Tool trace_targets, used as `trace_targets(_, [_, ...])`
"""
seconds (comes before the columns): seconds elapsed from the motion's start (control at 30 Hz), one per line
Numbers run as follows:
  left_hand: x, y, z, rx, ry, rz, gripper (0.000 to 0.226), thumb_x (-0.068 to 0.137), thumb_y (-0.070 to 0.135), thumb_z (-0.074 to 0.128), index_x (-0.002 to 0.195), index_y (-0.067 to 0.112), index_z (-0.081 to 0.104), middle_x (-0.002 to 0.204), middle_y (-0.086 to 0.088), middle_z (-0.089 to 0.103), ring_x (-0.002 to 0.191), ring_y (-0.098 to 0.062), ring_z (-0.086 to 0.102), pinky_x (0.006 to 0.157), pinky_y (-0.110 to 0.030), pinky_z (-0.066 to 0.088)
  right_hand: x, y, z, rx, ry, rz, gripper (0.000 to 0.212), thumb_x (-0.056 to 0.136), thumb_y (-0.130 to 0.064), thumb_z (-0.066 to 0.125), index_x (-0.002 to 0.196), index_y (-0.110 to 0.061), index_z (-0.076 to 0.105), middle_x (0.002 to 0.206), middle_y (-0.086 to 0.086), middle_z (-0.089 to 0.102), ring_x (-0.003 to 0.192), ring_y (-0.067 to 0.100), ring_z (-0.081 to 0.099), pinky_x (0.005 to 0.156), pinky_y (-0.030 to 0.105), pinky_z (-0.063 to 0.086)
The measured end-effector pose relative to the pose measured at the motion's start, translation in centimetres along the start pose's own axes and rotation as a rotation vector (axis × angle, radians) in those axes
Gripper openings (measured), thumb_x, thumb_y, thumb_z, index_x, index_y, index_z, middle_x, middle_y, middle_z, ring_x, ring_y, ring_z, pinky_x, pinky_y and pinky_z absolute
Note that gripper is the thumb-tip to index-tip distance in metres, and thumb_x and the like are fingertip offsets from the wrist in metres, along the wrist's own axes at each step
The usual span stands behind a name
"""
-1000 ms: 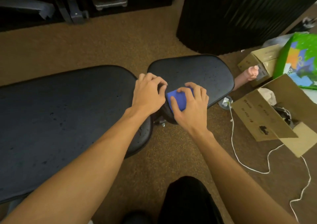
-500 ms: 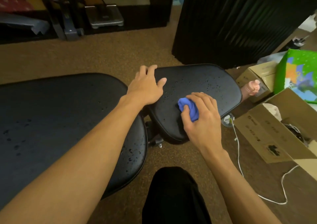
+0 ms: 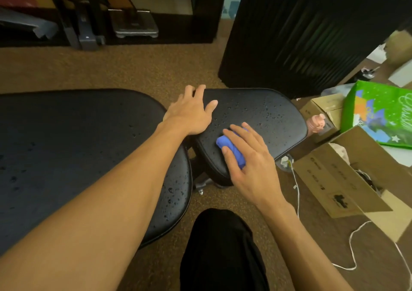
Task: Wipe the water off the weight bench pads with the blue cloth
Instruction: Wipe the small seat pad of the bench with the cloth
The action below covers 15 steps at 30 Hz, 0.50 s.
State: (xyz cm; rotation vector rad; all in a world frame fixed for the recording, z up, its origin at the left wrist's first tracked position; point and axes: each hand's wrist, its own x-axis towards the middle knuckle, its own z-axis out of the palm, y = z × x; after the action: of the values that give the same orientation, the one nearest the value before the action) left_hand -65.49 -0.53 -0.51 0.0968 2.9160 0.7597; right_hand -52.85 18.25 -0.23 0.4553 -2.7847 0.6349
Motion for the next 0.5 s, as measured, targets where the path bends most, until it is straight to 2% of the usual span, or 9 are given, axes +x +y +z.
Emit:
trace_targets(0.1, [-0.1, 0.1, -0.2, 0.001, -0.012, 0.000, 0.068, 0.113, 0.058, 0.031, 0.170, 0.024, 0.016, 0.170, -0.009, 0.023, 0.152, -0.034, 0.035, 0.116, -0.054, 0.036, -1.2, 1.1, -1.3, 0.040, -0.032, -0.045, 0.041, 0.107, -0.034, 0.061, 0.146, -0.022, 0.061, 0.155, -0.007, 0.054, 0.154, 0.010, 0.034, 0.124, 0.016, 0.019])
trace_targets(0.2, [-0.2, 0.3, -0.3, 0.009, -0.026, -0.007, 0.069, 0.114, 0.058, 0.030, 0.171, 0.023, 0.013, 0.171, -0.009, 0.021, 0.153, -0.035, 0.033, 0.117, -0.054, 0.036, 0.4, 1.5, -1.2, -0.016, 0.020, 0.138, 0.043, 0.108, -0.040, 0.057, 0.148, -0.025, 0.060, 0.158, -0.006, 0.051, 0.155, 0.011, 0.031, 0.119, 0.005, 0.006])
trace_targets(0.27, [-0.2, 0.4, -0.3, 0.013, -0.033, -0.003, 0.070, 0.114, 0.058, 0.030, 0.171, 0.022, 0.013, 0.171, -0.009, 0.020, 0.153, -0.035, 0.032, 0.118, -0.054, 0.036, 1.7, 0.4, -0.1, -0.048, 0.014, 0.145, 0.045, 0.109, -0.040, 0.053, 0.150, -0.023, 0.057, 0.161, -0.003, 0.048, 0.157, 0.015, 0.028, 0.119, 0.005, 0.000])
trace_targets(0.4, [-0.2, 0.3, -0.4, 0.038, -0.052, 0.007, 0.072, 0.114, 0.059, 0.027, 0.172, 0.021, 0.010, 0.173, -0.011, 0.017, 0.153, -0.037, 0.032, 0.120, -0.055, 0.034, 1.4, -1.0, -0.4, 0.031, -0.119, -0.056, 0.045, 0.108, -0.039, 0.057, 0.150, -0.023, 0.058, 0.160, -0.008, 0.050, 0.158, 0.010, 0.028, 0.125, 0.015, 0.013])
trace_targets(0.5, [0.0, 0.3, -0.2, 0.059, -0.069, 0.002, 0.072, 0.114, 0.059, 0.025, 0.172, 0.021, 0.007, 0.174, -0.013, 0.013, 0.154, -0.039, 0.029, 0.122, -0.058, 0.033, 0.8, 0.4, -2.0, 0.069, -0.168, -0.045, 0.045, 0.106, -0.041, 0.059, 0.149, -0.028, 0.059, 0.160, -0.012, 0.048, 0.156, 0.004, 0.029, 0.124, 0.014, 0.017])
